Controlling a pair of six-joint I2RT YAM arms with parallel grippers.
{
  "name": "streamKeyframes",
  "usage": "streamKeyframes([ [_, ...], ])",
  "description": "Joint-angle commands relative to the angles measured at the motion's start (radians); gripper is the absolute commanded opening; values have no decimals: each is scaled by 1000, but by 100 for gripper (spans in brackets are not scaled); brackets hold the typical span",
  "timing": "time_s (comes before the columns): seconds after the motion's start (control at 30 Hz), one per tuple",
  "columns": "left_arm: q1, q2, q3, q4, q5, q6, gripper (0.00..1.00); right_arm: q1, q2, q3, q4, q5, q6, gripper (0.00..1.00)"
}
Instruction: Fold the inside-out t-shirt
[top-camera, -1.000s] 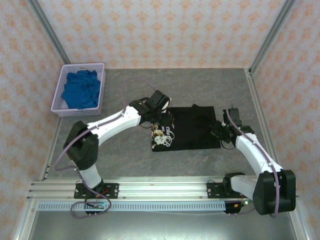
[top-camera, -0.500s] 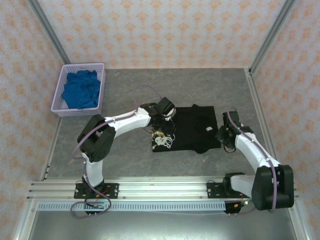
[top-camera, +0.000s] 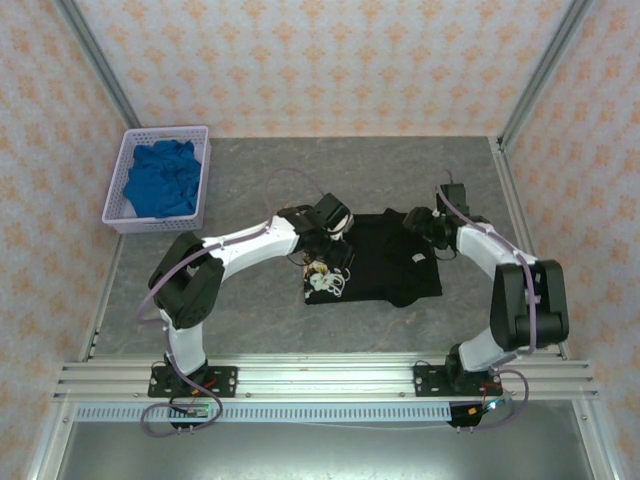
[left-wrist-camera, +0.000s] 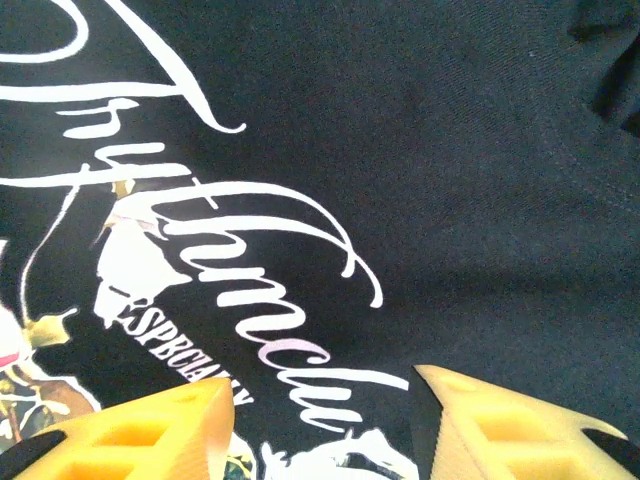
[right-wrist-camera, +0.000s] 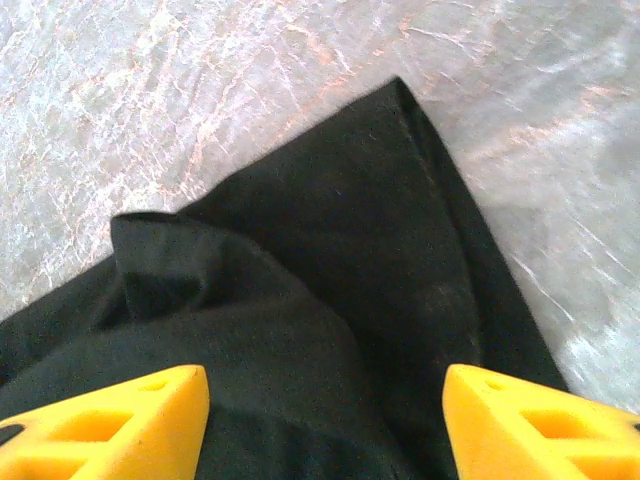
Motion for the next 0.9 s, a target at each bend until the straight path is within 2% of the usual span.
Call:
streamKeyframes([
  [0.0,-5,-38,-21,1,-38,17,50,2,76,52,36,-35,-16,61],
  [0.13,-5,-41,-27,0,-39,15,51,1,141,73,69,-70,-9,48],
  [0.27,-5,-49,-27,0,-33,18,51,-8,149,98,67,-76,-22,17],
  [0.37,-13,-61,-42,28,5,34,51,-26,111,118,31,-45,-57,6],
  [0.6,-93,-22,-25,54,78,112,52,-30,69,212,-84,24,-154,4],
  [0.8,-136,28,-5,79,99,114,52,-34,180,337,-197,99,-172,4],
  [0.87,-146,44,5,86,102,114,53,-34,229,372,-234,139,-171,8],
])
